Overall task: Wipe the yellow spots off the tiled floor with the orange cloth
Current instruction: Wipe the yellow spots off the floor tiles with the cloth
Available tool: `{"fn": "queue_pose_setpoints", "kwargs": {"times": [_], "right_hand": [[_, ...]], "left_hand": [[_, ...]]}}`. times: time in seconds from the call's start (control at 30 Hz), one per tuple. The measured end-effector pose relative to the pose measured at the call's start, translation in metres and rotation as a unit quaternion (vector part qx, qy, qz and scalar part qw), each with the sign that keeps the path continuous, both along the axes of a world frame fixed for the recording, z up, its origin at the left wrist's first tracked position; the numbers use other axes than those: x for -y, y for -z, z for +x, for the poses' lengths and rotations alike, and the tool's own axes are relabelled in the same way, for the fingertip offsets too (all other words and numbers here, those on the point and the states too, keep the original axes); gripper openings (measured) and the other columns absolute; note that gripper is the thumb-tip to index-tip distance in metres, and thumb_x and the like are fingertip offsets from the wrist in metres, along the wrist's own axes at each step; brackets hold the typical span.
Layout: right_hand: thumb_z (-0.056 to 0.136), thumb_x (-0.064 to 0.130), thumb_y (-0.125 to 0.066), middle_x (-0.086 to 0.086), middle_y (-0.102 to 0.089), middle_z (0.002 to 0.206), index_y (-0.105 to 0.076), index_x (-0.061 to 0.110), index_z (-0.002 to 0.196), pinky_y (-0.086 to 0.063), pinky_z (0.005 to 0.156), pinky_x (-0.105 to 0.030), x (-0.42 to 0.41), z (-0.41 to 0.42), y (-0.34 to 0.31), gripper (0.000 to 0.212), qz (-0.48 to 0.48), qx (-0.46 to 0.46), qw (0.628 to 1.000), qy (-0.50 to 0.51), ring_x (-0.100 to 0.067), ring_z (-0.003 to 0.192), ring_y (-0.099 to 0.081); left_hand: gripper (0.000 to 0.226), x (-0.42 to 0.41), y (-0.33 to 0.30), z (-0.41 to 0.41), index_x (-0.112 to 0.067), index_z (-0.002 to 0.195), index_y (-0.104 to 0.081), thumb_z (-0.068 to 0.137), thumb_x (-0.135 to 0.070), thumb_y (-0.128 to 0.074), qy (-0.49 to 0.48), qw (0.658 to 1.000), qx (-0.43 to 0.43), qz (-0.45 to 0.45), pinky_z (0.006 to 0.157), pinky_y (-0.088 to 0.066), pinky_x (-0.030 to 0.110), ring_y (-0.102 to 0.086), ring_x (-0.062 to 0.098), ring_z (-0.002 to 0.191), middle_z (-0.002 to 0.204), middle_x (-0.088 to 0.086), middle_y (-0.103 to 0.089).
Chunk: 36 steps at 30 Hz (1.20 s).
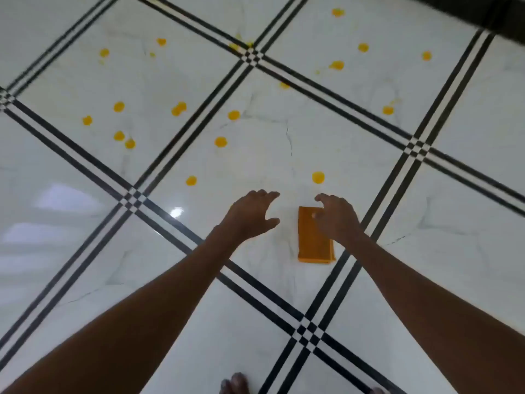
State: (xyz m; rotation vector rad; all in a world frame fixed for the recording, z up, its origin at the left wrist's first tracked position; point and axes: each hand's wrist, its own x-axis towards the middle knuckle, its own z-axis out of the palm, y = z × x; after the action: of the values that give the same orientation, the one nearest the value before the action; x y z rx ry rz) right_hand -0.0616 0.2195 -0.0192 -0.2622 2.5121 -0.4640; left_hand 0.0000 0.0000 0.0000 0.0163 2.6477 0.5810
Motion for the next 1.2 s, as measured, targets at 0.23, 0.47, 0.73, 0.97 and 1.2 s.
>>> {"fn": "queue_pose_setpoints", "kwargs": {"times": [0.23,0.47,0.73,0.97,1.2], "right_hand": [[0.092,0.017,-0.066,-0.009,-0.064,0.105,-0.066,0.012,0.104,-0.051,0.087,-0.039,-0.004,0.006,0.056,0.014,0.066,-0.139,0.988,-0.02,-0.028,0.103,-0.056],[0.089,0.02,-0.078,-0.007,-0.069,0.105,-0.068,0.016,0.115,-0.053,0.086,-0.036,-0.003,0.001,0.035,0.028,-0.088,0.016,0.984,0.154,-0.026,0.099,-0.064],[0.089,0.007,-0.074,0.003,-0.076,0.097,-0.081,0.025,0.093,-0.055,0.09,-0.04,-0.014,-0.036,-0.065,0.019,-0.251,0.123,0.955,0.097,-0.019,0.099,-0.067],[0.085,-0.002,-0.066,0.008,-0.067,0.078,-0.076,0.026,0.086,-0.042,0.052,-0.008,-0.014,-0.037,-0.077,0.03,-0.172,0.033,0.984,0.03,0.0,0.057,-0.056],[0.097,0.025,-0.049,-0.02,-0.065,0.125,-0.064,0.006,0.121,-0.049,0.096,-0.046,0.023,0.041,0.06,0.035,-0.025,-0.148,0.988,0.018,-0.041,0.119,-0.062]], "left_hand": [[0.056,-0.008,0.067,-0.027,-0.023,0.14,-0.052,0.088,-0.037,-0.069,0.021,0.998,0.007,0.054,0.098,-0.047,0.036,-0.055,0.02,0.12,0.128,0.002,-0.06],[0.064,-0.009,0.069,-0.062,-0.02,0.137,-0.057,0.079,-0.024,-0.082,0.034,0.985,0.04,0.165,0.095,-0.048,0.029,-0.055,0.019,0.12,0.134,0.003,-0.06],[0.047,-0.031,0.019,-0.094,-0.017,0.109,-0.072,0.067,-0.036,-0.081,0.14,0.975,0.021,0.173,0.095,-0.048,0.043,-0.061,0.025,0.109,0.112,0.005,-0.069],[0.028,-0.014,0.009,-0.06,-0.028,0.105,-0.077,0.084,-0.025,-0.058,0.092,0.953,-0.284,0.046,0.076,-0.053,0.03,-0.07,0.02,0.08,0.096,-0.006,-0.077],[0.035,0.008,0.067,-0.031,-0.018,0.104,-0.074,0.082,-0.026,-0.048,0.144,0.988,-0.05,-0.016,0.087,-0.053,0.04,-0.068,0.024,0.089,0.099,0.004,-0.075]]}}
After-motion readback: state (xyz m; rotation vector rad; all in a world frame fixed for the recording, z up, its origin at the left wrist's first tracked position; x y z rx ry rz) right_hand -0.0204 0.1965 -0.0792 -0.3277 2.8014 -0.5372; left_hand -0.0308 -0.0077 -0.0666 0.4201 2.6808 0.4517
